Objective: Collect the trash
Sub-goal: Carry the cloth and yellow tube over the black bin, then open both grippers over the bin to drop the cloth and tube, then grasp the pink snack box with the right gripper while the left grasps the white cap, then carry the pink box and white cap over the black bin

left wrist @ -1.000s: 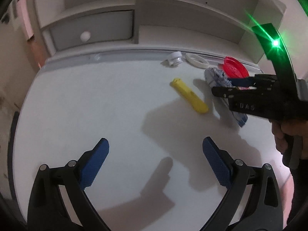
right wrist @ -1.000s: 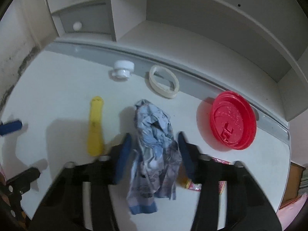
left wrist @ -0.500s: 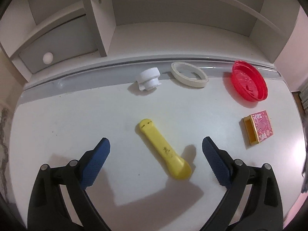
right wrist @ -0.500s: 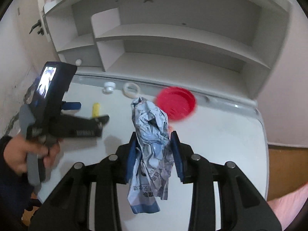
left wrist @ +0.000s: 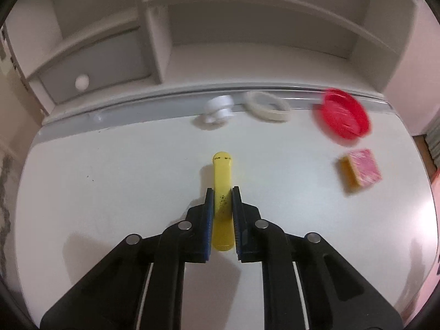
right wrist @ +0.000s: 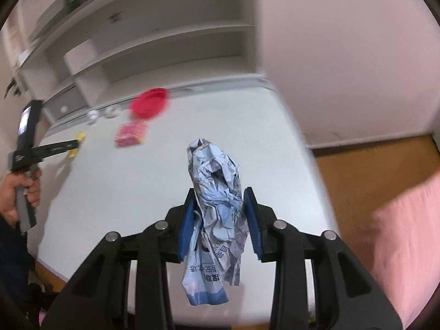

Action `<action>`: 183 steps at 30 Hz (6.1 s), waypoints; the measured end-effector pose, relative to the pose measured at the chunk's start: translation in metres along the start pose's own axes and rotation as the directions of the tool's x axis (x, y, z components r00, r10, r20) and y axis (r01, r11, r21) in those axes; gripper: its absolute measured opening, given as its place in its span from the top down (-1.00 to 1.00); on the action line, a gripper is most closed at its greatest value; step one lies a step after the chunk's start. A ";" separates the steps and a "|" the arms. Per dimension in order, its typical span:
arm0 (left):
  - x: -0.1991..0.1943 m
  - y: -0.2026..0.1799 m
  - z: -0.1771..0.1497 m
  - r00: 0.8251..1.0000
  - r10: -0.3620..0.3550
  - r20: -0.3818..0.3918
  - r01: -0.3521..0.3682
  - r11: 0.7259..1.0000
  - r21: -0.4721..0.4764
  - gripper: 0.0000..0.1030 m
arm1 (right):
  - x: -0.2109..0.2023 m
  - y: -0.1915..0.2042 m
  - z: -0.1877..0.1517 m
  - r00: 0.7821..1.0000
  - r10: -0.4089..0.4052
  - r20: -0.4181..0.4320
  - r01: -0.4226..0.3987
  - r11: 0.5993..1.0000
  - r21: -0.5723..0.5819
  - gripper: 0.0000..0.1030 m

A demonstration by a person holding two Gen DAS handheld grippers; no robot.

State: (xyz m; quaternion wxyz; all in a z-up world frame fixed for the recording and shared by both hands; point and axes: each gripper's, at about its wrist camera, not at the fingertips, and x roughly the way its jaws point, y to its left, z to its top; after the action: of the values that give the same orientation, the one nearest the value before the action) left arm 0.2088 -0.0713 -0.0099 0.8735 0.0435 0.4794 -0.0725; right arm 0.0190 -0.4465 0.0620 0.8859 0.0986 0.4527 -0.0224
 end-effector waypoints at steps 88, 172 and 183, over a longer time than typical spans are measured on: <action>-0.106 -0.393 -0.226 0.725 -0.657 -0.207 0.611 0.474 0.634 -0.85 | -0.093 -0.229 -0.240 0.905 -0.410 -0.114 0.394 0.709 0.585 -0.38; -0.077 -0.503 -0.287 0.769 -0.531 -0.356 0.568 0.312 0.762 0.38 | -0.079 -0.301 -0.320 0.877 -0.339 -0.341 0.480 0.609 0.631 0.00; -0.025 -0.541 -0.313 0.788 -0.450 -0.420 0.582 0.321 0.748 0.38 | -0.047 -0.318 -0.346 0.885 -0.258 -0.388 0.458 0.632 0.625 0.00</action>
State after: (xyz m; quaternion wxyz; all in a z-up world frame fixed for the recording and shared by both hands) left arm -0.1558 -0.5565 -0.1598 0.6307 0.3138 0.4256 -0.5679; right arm -0.3254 -0.6924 -0.1467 0.6901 0.3364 0.5326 -0.3563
